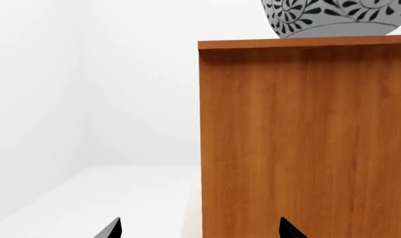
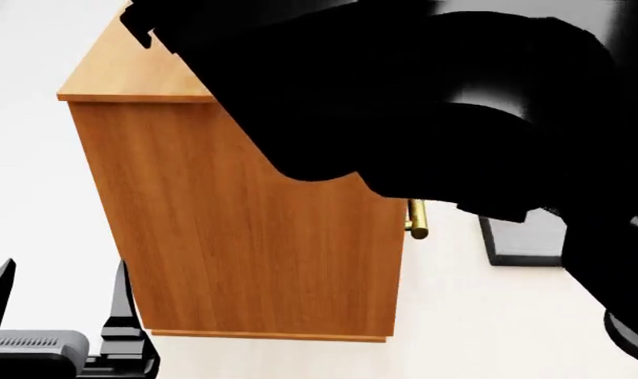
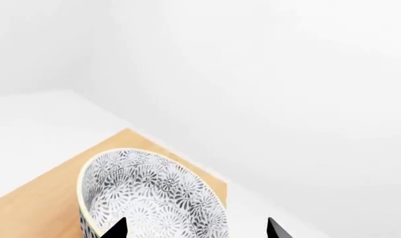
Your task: Put the bowl on the top of the cabinet.
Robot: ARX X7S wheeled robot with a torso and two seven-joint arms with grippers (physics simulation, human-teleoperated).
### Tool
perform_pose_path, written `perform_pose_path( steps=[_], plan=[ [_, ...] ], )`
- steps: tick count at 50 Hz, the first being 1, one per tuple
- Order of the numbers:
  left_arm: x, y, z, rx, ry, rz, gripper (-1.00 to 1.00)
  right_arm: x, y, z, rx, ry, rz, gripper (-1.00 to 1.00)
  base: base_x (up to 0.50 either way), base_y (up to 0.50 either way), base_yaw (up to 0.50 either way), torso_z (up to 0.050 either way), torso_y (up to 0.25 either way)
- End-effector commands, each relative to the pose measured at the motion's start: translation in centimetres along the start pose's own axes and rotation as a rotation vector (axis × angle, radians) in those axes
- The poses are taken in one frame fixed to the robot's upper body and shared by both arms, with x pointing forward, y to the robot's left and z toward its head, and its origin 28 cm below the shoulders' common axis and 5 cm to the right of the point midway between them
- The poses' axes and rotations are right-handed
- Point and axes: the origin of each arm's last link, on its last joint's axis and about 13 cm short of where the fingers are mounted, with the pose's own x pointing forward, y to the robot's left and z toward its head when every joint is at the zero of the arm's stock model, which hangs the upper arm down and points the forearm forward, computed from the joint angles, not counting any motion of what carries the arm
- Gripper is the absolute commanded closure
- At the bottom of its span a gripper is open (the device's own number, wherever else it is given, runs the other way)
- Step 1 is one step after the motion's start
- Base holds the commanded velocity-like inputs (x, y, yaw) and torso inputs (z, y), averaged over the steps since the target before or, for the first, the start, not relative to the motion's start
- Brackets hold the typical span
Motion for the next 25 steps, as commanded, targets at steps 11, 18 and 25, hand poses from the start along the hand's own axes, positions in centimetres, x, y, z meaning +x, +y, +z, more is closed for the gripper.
perform_pose_path(
  steps=[11,18,25],
  plan=[
    [0.0,0.0,0.2,0.003,-0.004,0.002,-1.00,-5.7,-2.7,-0.6,-0.025,-0.040,-0.098,-1.00,0.00,0.00,0.00,0.000,0.000],
    [0.0,0.0,0.3,0.006,-0.004,0.004,-1.00,-7.7,-3.4,-2.5,-0.028,-0.050,-0.122,-1.00,0.00,0.00,0.00,0.000,0.000],
    [0.0,0.0,0.4,0.005,-0.007,0.009,-1.00,-9.8,-4.3,-4.7,0.061,-0.081,-0.121,-1.00,0.00,0.00,0.00,0.000,0.000]
  ],
)
